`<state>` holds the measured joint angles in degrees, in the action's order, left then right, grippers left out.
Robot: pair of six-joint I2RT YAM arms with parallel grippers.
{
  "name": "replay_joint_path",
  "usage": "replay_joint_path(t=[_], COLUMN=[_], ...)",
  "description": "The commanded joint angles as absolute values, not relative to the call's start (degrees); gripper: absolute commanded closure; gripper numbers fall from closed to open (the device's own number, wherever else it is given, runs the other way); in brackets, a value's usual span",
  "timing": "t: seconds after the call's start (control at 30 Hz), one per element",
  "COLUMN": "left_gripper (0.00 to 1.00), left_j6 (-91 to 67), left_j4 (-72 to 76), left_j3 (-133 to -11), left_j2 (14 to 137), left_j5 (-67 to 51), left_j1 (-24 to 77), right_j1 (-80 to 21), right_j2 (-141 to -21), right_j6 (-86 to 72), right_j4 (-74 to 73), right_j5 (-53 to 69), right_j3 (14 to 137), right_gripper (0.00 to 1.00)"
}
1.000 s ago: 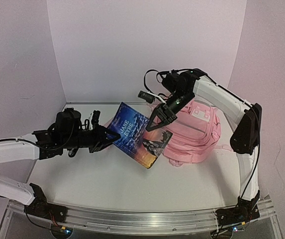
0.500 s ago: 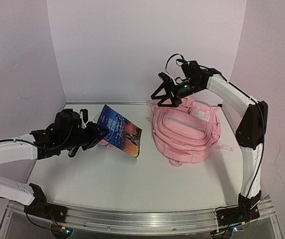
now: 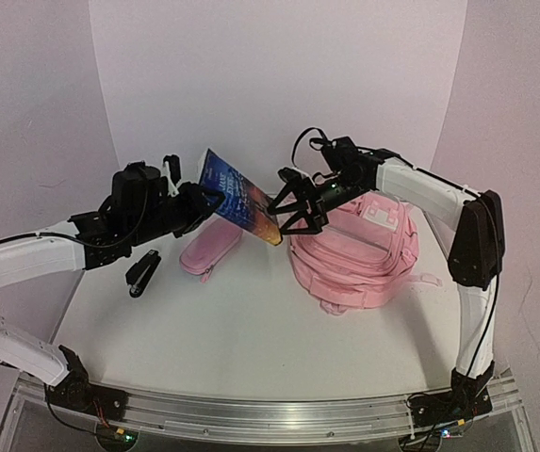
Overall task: Pack the student bag
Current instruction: Pick up the book from the center of the board.
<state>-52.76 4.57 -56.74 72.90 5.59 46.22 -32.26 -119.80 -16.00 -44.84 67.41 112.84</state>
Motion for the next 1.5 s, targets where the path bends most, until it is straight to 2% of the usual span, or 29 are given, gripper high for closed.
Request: replay_joint_path(t=[0.0, 0.13, 0.43, 0.73, 1.1, 1.17, 1.23, 1.3, 1.37, 1.47], left_gripper=[1.0, 1.0, 1.0, 1.0, 1.0, 1.0, 1.0, 1.0, 1.0, 1.0], left_j6=[-49.2, -48.65, -47.07, -49.15, -55.62, -57.47, -59.43, -60.54, -61.78, -62.89], left_j4=[24.38, 30.54, 28.44, 33.04, 47.38, 51.27, 51.85, 51.52, 52.22, 51.69], left_j3=[-66.46, -68.01, -67.72, -67.26, -61.03, -59.24, -58.58, -58.35, -57.99, -56.92], left_j2=[75.83, 79.01, 75.31, 75.51, 75.79, 76.37, 76.74, 77.17, 77.78, 77.68], left_j5=[6.1, 6.59, 8.89, 7.56, 7.77, 7.63, 6.65, 6.09, 5.54, 5.36], left_j1=[46.42, 46.41, 45.89, 45.88, 45.41, 44.97, 44.53, 44.41, 44.38, 44.39], right_j1=[-31.91, -31.5, -24.66, -27.68, -27.98, -28.1, -28.08, -27.97, -27.97, -27.87], right_j2=[-116.75, -116.73, -119.38, -118.83, -122.25, -122.87, -121.86, -119.34, -118.73, -122.2], right_j6=[-16.94, -17.09, -20.14, -21.76, -23.04, -29.68, -40.4, -58.71, -77.59, -98.58], right_j4=[-43.32, -43.37, -43.33, -41.05, -36.13, -29.38, -15.48, 14.98, 39.72, 59.83], right_j5=[70.76, 69.29, 69.67, 76.23, 74.63, 75.12, 75.82, 75.37, 74.46, 74.34], right_j3=[112.51, 112.75, 118.74, 119.38, 124.07, 123.29, 119.75, 112.11, 106.88, 107.78], right_gripper=[0.02, 0.02, 0.02, 0.02, 0.02, 0.03, 0.06, 0.13, 0.24, 0.47])
